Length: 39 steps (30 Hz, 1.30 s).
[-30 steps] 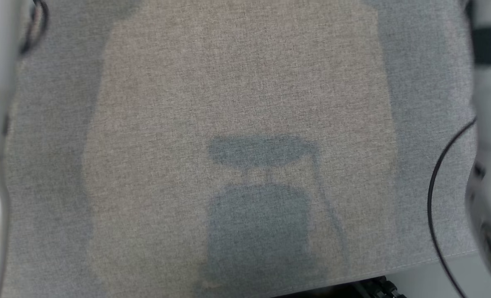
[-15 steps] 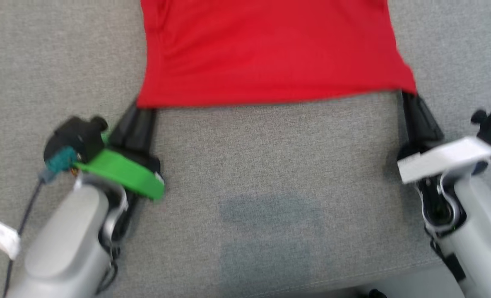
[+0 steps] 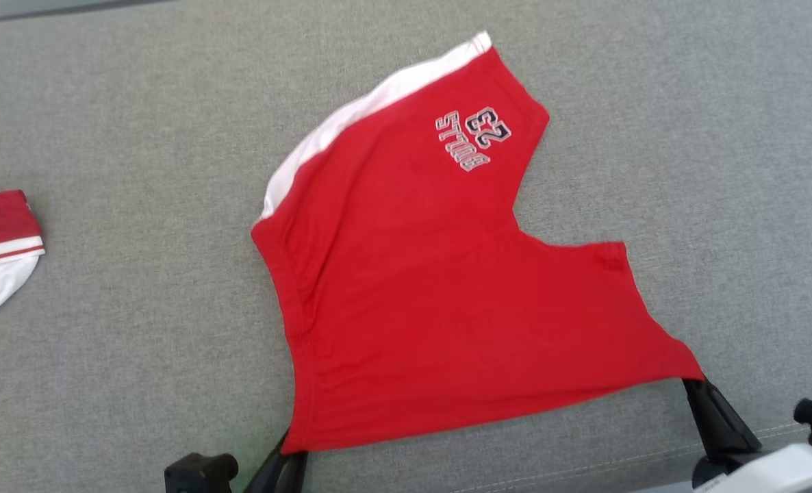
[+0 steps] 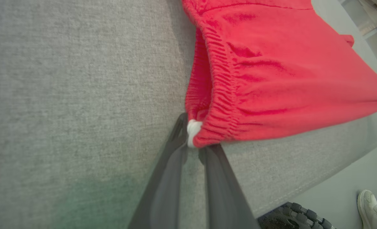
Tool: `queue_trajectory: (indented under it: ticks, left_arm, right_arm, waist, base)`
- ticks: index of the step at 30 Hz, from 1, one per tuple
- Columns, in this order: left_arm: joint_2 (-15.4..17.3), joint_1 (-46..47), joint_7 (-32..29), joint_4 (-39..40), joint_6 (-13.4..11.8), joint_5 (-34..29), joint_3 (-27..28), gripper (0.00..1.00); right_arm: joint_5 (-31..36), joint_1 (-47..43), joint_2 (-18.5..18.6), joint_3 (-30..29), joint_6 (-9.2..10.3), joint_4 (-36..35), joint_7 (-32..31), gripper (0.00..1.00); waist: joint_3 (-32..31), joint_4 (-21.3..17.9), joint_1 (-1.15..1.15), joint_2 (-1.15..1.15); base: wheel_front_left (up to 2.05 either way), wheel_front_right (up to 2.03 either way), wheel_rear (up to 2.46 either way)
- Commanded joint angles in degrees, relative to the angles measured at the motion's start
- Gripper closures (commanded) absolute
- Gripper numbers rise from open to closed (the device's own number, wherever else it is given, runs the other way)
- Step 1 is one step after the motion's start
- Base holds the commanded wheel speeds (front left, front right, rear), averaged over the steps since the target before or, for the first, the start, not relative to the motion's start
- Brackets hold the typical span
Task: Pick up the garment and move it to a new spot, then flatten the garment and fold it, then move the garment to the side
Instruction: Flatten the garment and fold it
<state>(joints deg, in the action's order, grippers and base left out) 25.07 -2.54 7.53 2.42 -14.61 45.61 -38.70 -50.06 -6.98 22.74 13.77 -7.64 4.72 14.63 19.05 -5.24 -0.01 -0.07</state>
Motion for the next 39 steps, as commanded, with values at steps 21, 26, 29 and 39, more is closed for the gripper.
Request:
queue_trajectory:
  ticks: [21, 26, 29, 39]
  left_arm:
    - [-0.4, 24.8, -14.6, 15.3, -6.1, 0.7, 6.3, 1.0]
    - [-2.9, 33.4, -17.5, 9.7, -5.7, 0.8, 6.3, 1.0]
    - [-4.0, 37.2, -18.6, 5.6, -4.9, 1.4, 6.3, 1.0]
    - [-6.4, 44.9, -19.5, -6.3, -2.4, 0.3, 4.8, 1.0]
  right_arm:
    - [4.6, 36.7, -1.4, 0.3, 0.19, -2.1, -13.6, 1.0]
    - [7.4, 48.2, -3.0, -0.1, 0.18, 6.8, -16.0, 1.0]
    - [8.5, 53.6, -3.9, 0.3, 0.17, 12.0, -17.2, 1.0]
    - [11.3, 63.6, -5.8, 3.6, 0.17, 26.4, -17.3, 1.0]
  waist:
    - [12.2, 7.7, 0.01, 0.07]
    - [15.2, 8.7, 0.01, 0.07]
    - [16.6, 9.4, 0.01, 0.07]
    - [17.6, 10.6, 0.01, 0.07]
  base:
    - [0.0, 0.0, 0.0]
    - [0.0, 0.0, 0.0]
    - [0.0, 0.0, 0.0]
    - [0.0, 0.0, 0.0]
